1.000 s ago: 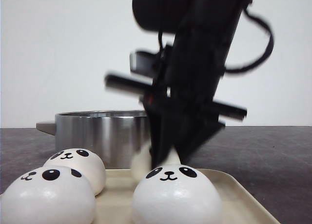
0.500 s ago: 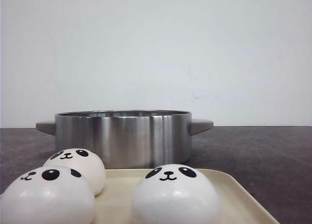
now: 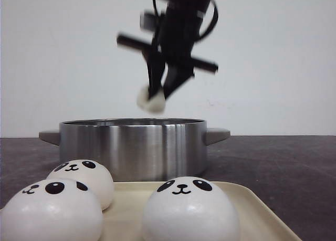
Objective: Steam buns
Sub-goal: 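Carry the bun into the steamer pot and open the right gripper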
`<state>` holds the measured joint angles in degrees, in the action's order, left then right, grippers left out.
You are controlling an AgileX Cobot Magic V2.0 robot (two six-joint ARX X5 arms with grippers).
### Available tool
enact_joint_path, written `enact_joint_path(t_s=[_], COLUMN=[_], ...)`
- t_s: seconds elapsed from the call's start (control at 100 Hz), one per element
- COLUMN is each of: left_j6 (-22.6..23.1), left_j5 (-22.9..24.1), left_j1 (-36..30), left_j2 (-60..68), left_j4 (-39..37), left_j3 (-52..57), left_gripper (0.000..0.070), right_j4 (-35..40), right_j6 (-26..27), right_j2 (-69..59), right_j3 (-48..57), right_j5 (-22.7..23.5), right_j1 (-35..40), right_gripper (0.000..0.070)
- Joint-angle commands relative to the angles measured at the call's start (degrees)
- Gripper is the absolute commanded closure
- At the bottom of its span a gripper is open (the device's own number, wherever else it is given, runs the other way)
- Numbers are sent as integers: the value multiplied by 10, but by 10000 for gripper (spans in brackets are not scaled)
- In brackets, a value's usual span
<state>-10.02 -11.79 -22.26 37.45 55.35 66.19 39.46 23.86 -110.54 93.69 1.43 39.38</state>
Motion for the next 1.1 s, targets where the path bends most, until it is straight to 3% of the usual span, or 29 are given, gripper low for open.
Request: enact_joint_path(t_s=[0.0, 0.4, 0.55, 0.72, 0.91, 1.09], left_j6=[3, 6, 6, 6, 6, 6], left_j5=[2, 2, 2, 3, 2, 2], left_j1=[-3, -3, -3, -3, -3, -3], left_j2=[3, 3, 3, 3, 3, 3], left_j4=[-4, 21, 21, 21, 21, 22], left_j3=[9, 9, 9, 9, 9, 9], left_gripper=[36, 35, 36, 36, 35, 35], right_j4=[-11, -34, -32, -14, -14, -13], right_j6=[-3, 23, 26, 26, 28, 28], right_j2=[-26, -71, -71, -71, -71, -71], right_j3=[15, 15, 15, 15, 15, 15], right_j5=[-5, -9, -8, 0, 0, -3], right_j1=[-2, -35, -39, -39, -35, -35], right_gripper=[700, 697, 527, 509, 351, 336])
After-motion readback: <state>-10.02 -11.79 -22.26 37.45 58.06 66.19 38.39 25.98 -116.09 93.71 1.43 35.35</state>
